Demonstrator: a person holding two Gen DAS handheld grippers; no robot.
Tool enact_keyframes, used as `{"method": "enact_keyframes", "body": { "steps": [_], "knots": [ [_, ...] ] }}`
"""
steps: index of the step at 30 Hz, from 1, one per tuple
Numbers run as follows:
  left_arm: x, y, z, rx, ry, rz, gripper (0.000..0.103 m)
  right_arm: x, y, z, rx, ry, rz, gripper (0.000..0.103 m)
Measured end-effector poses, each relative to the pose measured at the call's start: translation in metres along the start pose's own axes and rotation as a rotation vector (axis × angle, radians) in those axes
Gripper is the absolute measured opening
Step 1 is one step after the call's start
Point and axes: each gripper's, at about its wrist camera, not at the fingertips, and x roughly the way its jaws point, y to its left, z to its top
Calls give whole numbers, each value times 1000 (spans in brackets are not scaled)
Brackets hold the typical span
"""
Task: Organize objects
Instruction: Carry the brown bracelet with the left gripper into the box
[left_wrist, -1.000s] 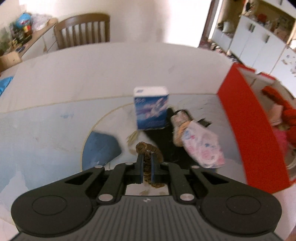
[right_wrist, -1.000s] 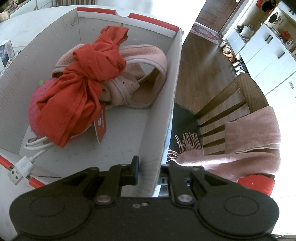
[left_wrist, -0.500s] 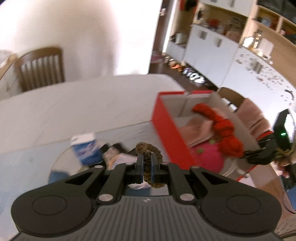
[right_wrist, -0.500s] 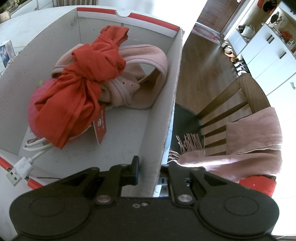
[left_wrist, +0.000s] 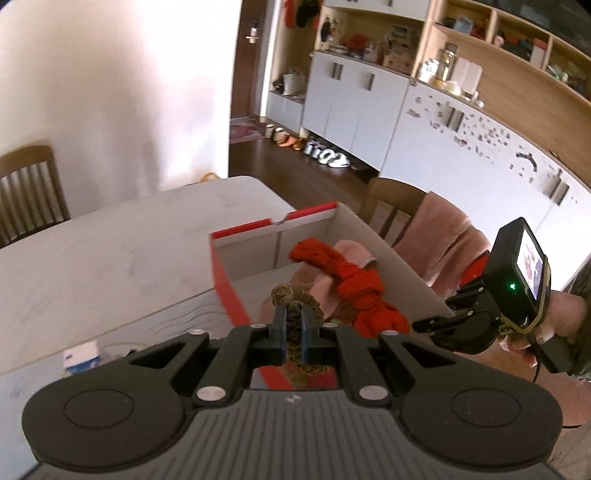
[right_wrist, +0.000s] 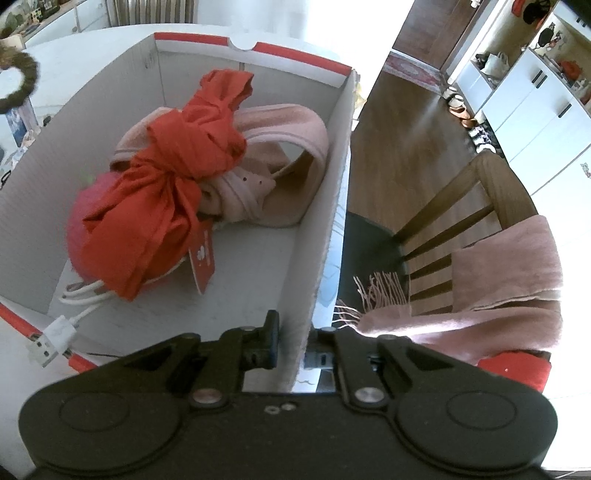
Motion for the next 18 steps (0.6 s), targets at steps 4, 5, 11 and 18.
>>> {"method": "enact_keyframes", "body": {
  "steps": [4,5,11,18],
  "knots": [
    [18,-13,11,35,17,-10,6,-3,3,2,3,-14,6,9],
    [23,-16,13,44,20,-7,6,-5,3,4,3,-18,8,9],
    [60,-29,25,102,44,47,6,-10,-4,-1,10,-32,18,8],
    [99,-35,31,149,95,115,6,-9,-4,-3,6,-34,20,7]
  ]
}}
